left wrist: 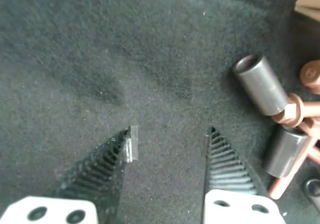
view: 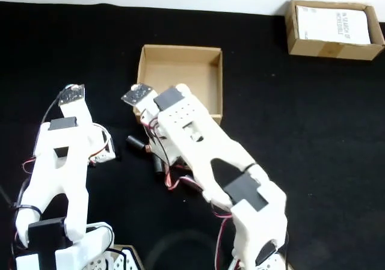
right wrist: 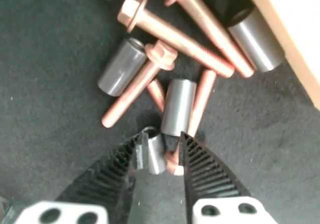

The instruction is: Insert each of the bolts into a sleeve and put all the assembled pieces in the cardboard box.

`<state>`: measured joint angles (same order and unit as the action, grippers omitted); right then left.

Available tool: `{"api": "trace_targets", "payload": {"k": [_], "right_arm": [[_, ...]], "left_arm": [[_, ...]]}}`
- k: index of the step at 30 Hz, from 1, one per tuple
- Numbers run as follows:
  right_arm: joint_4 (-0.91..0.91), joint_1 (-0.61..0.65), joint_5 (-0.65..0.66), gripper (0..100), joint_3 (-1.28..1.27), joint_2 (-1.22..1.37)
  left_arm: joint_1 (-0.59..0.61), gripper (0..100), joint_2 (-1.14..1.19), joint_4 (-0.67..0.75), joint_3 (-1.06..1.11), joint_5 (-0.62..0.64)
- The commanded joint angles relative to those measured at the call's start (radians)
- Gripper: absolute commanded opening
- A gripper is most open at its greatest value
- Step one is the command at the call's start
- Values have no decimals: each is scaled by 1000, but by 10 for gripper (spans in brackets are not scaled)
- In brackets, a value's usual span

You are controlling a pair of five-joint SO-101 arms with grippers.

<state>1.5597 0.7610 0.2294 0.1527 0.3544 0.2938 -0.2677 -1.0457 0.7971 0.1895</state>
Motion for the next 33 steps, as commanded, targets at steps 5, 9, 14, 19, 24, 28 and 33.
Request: {"api": "trace_targets", "payload": {"k": [5,9,14,19,24,28,33], "right_arm": [[35,10,26,106,173,82],[85,5,52,126,229,143],[134,8,54,215,288,193],[136,-4,46,215,289,231],[137,41,-3,215,282,236],[139,91,-9,197,282,236],[139,93,-11,156,278,243]], "left_arm": [[16,223,-12,37,22,2],[16,223,-10,38,22,2],[16,223,-8,40,22,2],[16,223,-8,40,22,2],[16,224,-8,71,31,2],[16,224,-8,77,36,2],[16,224,-8,77,36,2]]}}
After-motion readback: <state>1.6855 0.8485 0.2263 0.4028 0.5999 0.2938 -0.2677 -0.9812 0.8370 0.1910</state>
